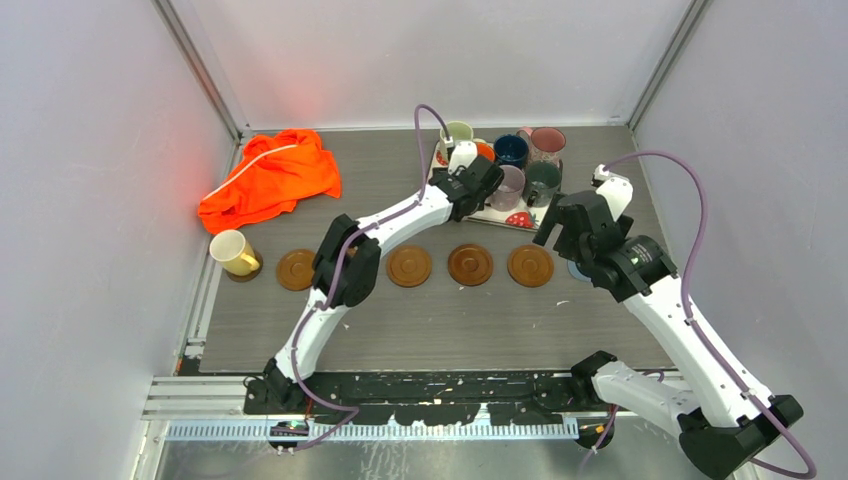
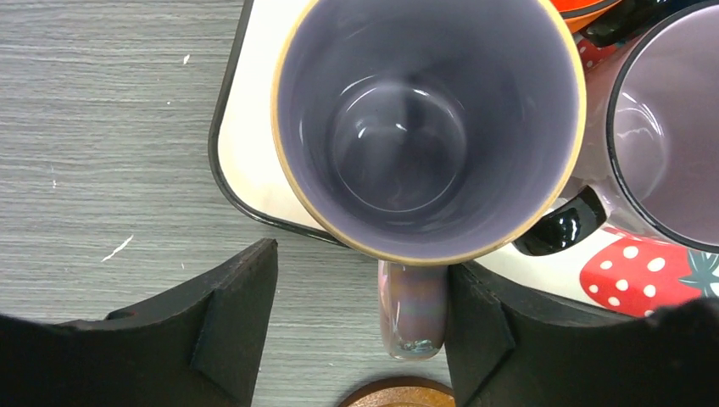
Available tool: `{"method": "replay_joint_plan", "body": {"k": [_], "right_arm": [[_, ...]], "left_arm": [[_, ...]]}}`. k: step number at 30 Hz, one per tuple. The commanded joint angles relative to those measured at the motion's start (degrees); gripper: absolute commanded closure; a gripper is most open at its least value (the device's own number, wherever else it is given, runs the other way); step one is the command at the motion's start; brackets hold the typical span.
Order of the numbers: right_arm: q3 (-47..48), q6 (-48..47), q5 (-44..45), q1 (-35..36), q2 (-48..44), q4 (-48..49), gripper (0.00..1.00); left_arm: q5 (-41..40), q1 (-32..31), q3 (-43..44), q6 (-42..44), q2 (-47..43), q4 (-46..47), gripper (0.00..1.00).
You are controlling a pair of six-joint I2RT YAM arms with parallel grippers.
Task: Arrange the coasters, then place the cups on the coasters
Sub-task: Pick up the cup from the tray.
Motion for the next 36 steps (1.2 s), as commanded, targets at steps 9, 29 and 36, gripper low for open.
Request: {"method": "replay_joint_plan", "body": {"k": [9, 29, 36], "right_arm": [[-0.56, 0.63, -0.67, 0.25, 0.7, 3.06, 0.0], [-0.42, 0.37, -0.83, 0.28, 1.69, 3.58, 0.0], [-0.46, 0.36, -0.76, 0.23, 1.95, 3.47, 0.0]], "left_arm": [[7.9, 1.5, 1.18, 6.02, -1.33, 0.64, 0.44], [9.99, 1.56, 2.31, 7.46, 3.19, -0.22, 0.58], [9.99, 1.56, 1.89, 7.85, 3.14, 0.64, 0.69]]}}
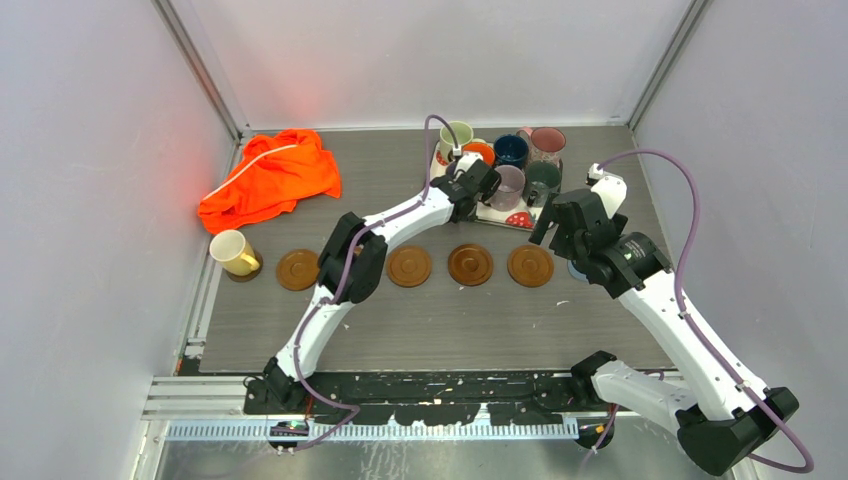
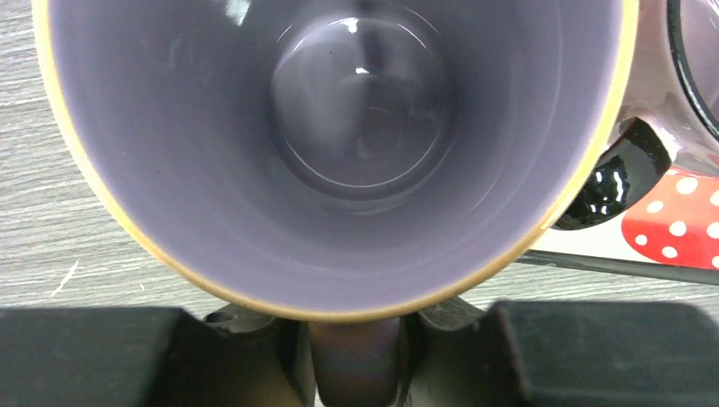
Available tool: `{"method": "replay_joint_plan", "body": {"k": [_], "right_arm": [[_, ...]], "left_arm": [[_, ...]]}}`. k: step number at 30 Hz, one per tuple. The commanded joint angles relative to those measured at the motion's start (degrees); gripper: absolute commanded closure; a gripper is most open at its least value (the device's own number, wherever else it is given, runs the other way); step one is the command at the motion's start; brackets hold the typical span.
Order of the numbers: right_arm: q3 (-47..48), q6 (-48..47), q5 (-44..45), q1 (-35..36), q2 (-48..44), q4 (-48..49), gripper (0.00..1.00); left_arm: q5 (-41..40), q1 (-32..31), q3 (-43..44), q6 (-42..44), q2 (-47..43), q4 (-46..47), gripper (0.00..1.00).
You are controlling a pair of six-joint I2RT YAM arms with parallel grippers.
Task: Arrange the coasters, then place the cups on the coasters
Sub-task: Pick up the cup from the tray.
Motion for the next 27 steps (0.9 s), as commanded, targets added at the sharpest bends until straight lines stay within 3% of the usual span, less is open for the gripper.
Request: {"method": "replay_joint_plan", "body": {"k": [1, 11, 27], "right_arm": [[0.25, 0.17, 0.3, 0.25, 0.24, 1.75, 0.0], [0.26, 0.17, 0.3, 0.21, 0.33, 1.75, 0.0], [-0.09, 0.17, 0.91, 0.24, 1.33, 2.95, 0.0]], "left_arm": [[-0.28, 0.3, 1.49, 0.7, -0.33, 0.84, 0.72], [-1.45, 0.21, -1.1, 2.12, -4.27, 2.97, 0.99], [-2.54, -0.4, -10.31, 6.17, -17.11, 10.01, 1.0]]}}
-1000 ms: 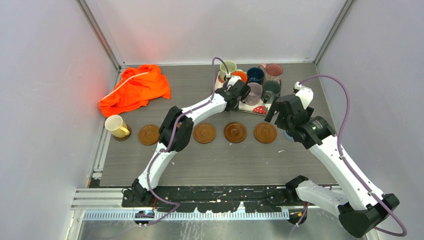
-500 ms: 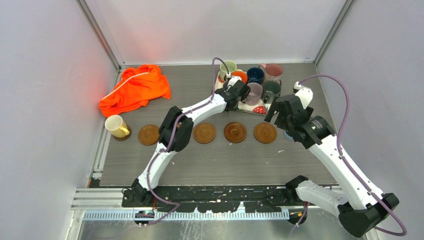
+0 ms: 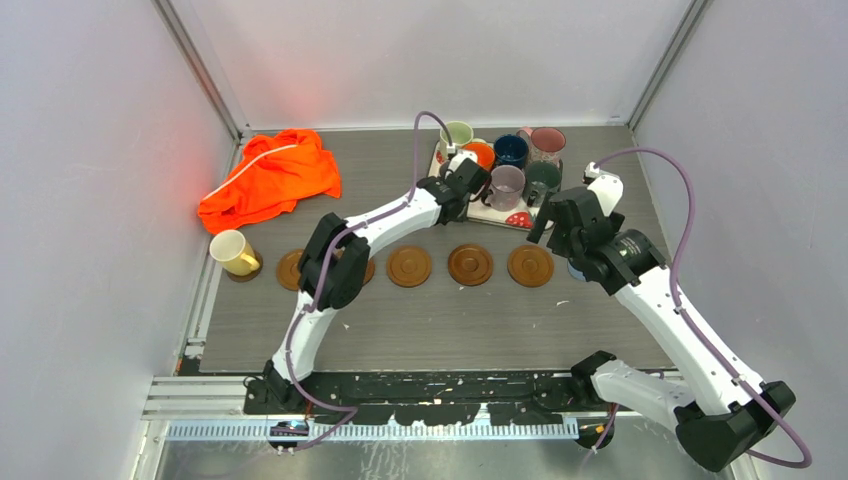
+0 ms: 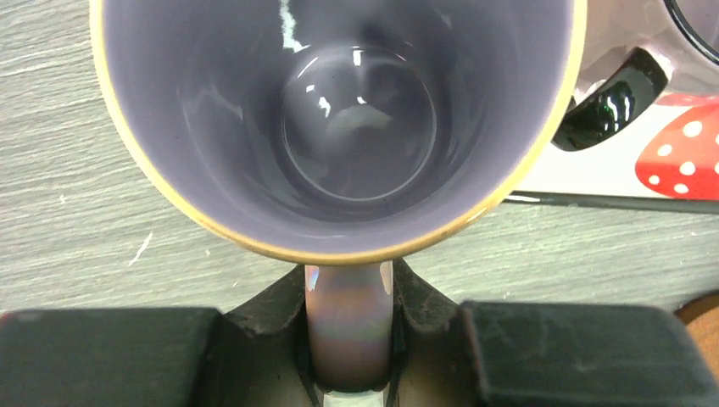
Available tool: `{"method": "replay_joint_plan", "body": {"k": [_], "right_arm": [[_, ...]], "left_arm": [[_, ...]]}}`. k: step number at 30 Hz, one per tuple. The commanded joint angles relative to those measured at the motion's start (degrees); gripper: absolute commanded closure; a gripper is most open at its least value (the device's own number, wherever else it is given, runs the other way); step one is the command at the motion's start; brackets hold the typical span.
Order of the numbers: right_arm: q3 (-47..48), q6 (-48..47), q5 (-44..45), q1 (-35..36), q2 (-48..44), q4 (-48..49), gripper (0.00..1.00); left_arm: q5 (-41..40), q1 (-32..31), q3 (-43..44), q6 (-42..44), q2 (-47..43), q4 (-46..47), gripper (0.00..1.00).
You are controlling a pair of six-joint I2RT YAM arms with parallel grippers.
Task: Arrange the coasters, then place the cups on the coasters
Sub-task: Pick up the cup from the tray.
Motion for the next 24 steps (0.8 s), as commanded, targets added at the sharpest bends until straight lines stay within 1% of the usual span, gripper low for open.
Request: {"method": "replay_joint_plan", "body": {"k": [1, 12, 24], "right_arm": [[-0.1, 0.17, 0.85, 0.22, 0.27, 2.3, 0.0], [-0.72, -0.27, 0.48, 0.24, 0.68, 3.76, 0.0], [-1.91, -0.36, -2.12, 0.23, 1.73, 6.08, 0.0]], "left_arm": [[-2.97, -0.38, -1.16, 1.31, -9.6, 6.27, 1.0], [-5.94, -0.37, -11.9, -0.95, -20.56, 7.85, 1.0], [-14.61, 0.38, -31.61, -6.72, -38.7, 5.15, 1.0]]}}
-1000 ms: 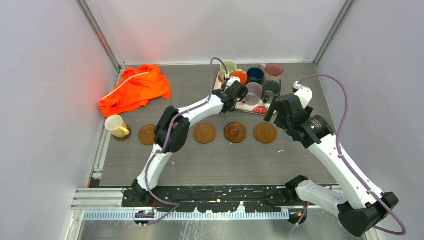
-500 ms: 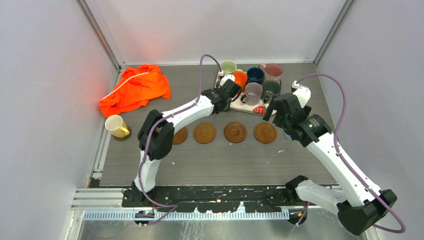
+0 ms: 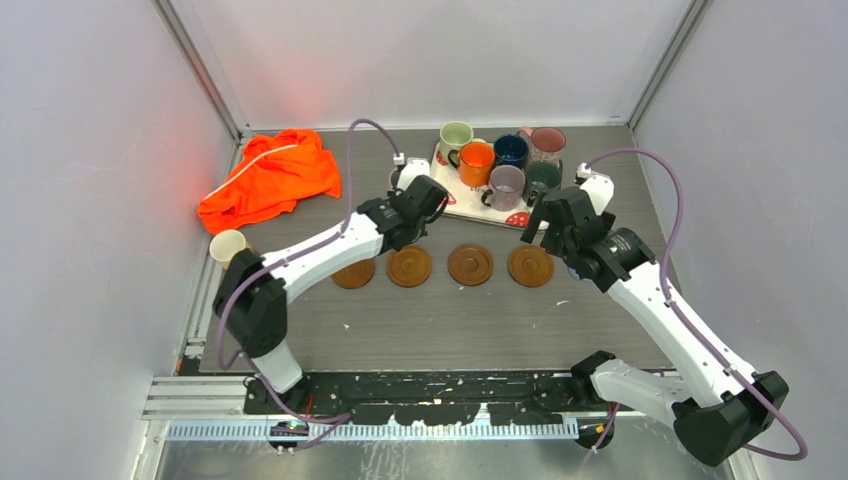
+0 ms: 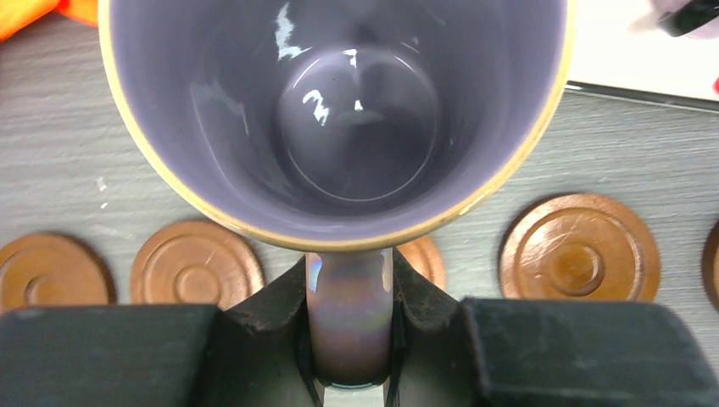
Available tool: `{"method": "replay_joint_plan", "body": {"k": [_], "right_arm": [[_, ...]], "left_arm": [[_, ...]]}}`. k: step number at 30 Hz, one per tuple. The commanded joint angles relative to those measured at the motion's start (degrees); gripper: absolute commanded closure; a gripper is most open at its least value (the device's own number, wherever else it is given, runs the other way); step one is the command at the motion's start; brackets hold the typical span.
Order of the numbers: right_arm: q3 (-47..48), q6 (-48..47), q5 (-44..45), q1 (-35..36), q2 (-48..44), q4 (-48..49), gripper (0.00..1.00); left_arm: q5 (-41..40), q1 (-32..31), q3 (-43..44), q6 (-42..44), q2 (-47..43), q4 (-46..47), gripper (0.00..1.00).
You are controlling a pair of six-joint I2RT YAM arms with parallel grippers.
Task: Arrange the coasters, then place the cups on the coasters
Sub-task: Pick up the cup from the tray, then place the cup on the coaster.
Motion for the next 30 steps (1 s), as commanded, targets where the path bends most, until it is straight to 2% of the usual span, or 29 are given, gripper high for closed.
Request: {"method": "replay_joint_plan", "body": {"k": [1, 12, 19, 24, 30], "right_arm": [[-0.14, -0.41, -0.8, 0.28, 0.13, 3.02, 0.0], [-0.83, -0.92, -2.86, 0.2, 1.61, 5.35, 0.0], [-0.65, -1.19, -3.89, 0.2, 3.39, 6.34, 0.0], [-0.52, -1.62, -4.43, 0.21, 4.5, 6.79, 0.0], [-0.48, -1.88, -4.97, 0.22, 5.14, 7.03, 0.0]], "left_arm": [[-8.43, 0.64, -4.13, -3.76, -9.92, 3.32, 1.0], [-14.48, 2.98, -16.27, -10.6, -22.33, -3.07, 1.0], [-15.91, 7.14, -24.81, -15.07, -30.49, -7.23, 1.0], [-15.89, 11.45, -31.57, -17.18, -36.9, -7.53, 1.0], [-14.54, 16.51, -35.88, -17.54, -40.55, -7.0, 1.0]]}}
